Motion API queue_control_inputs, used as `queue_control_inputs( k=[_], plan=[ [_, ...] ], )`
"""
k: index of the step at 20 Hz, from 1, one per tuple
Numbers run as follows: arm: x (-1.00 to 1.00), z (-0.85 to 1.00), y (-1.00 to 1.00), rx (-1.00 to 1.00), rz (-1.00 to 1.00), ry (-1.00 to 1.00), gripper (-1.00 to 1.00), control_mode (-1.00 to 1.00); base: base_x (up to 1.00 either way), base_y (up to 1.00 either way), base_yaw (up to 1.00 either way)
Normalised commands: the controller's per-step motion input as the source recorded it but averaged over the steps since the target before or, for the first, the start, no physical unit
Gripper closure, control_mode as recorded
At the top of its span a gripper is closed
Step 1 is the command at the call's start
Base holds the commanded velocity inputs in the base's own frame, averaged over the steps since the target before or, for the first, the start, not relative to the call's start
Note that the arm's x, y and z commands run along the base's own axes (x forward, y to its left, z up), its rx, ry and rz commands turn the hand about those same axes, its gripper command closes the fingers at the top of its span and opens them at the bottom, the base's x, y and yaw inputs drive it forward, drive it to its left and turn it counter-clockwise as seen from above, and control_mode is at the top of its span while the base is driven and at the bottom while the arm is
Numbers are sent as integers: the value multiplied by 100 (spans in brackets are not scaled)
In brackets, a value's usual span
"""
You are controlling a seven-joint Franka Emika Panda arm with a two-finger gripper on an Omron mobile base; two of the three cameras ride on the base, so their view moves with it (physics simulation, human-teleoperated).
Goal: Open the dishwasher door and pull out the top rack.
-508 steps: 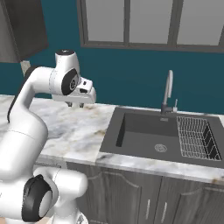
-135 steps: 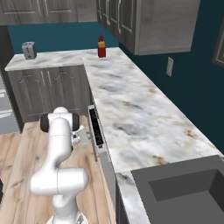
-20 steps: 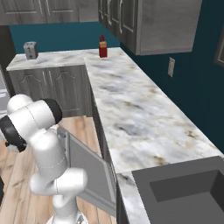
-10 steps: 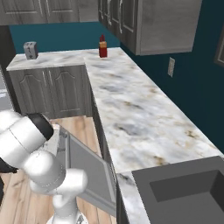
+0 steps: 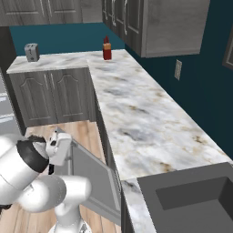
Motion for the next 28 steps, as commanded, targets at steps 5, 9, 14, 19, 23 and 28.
queue_control_inputs(
  k=[5, 9, 14, 19, 23, 28],
  plan=[
    [27, -6, -8, 0, 7, 0, -100, -100, 0, 0, 0],
    [32, -14, -7, 0, 3, 0, -100, -100, 0, 0, 0],
    [38, -19, -1, 0, 2, 0, -100, -100, 0, 0, 0],
    [33, -29, 0, 0, 2, 0, -100, -100, 0, 0, 0],
    [28, -33, 0, 0, 1, 1, -100, -100, 0, 0, 0],
    [25, -30, 0, 0, 0, 1, -100, -100, 0, 0, 0]
  ],
)
